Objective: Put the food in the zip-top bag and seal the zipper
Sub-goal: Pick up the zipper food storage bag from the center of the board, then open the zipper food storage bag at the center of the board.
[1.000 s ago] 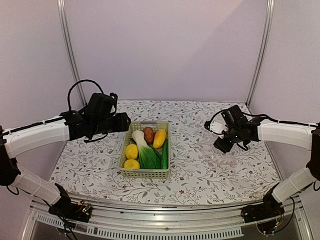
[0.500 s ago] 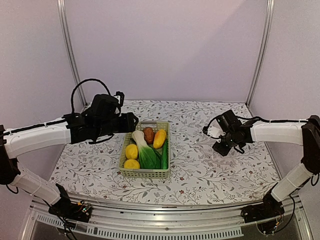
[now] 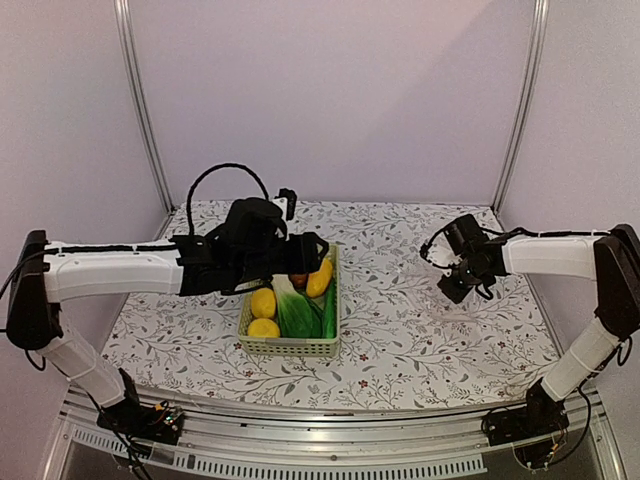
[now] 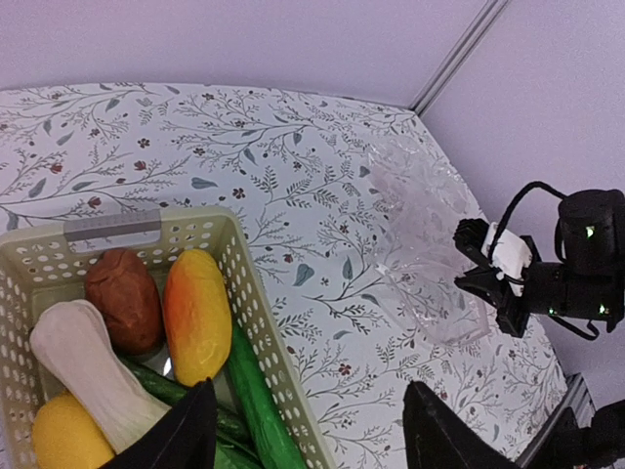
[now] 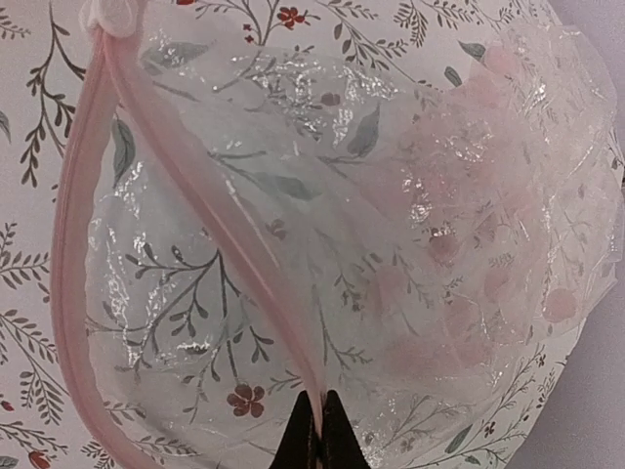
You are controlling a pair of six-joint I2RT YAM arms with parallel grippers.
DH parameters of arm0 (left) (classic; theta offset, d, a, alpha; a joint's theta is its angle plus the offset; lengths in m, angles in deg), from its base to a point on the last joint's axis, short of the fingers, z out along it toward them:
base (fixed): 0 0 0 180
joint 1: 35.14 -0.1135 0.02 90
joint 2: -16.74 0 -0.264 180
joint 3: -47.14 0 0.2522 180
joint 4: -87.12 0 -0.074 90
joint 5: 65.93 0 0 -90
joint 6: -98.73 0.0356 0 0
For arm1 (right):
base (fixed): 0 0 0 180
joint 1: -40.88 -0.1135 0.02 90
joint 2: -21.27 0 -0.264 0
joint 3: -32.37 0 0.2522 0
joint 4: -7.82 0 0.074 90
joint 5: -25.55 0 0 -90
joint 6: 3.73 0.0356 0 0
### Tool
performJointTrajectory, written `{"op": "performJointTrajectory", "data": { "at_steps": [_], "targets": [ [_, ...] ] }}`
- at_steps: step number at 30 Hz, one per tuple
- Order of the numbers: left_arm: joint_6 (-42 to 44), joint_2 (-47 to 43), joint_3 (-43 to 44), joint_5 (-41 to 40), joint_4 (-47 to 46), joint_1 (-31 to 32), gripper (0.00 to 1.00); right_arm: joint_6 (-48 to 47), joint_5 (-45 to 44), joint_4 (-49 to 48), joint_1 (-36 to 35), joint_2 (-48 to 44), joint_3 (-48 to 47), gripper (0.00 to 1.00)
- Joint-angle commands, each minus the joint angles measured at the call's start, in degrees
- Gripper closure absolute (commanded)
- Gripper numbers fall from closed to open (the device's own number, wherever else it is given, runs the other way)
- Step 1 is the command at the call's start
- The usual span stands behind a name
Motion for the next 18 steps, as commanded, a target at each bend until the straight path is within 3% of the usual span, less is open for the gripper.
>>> {"op": "performJointTrajectory", "data": {
  "at_steps": [1, 3, 6, 18],
  "targets": [
    [-5.3, 6.5, 3.3, 1.2, -11.5, 2.8, 0.29, 1.4, 3.4, 1.6, 0.1, -3.0, -5.8, 1.00],
    [-5.7, 10.2, 5.5, 1.2, -15.5, 4.1, 0.21, 2.4, 4.6, 2.8, 0.0, -3.5, -7.8, 1.00],
    [-7.0, 16.1, 10.2, 1.2, -18.1, 5.3, 0.19, 3.8, 6.2, 3.5, 0.1, -4.4, -9.6, 1.00],
    [-14.2, 31.3, 25.3, 7.3, -18.7, 5.5, 0.19, 6.2, 11.4, 5.5, 0.0, -4.5, -13.4, 1.00]
  ]
}}
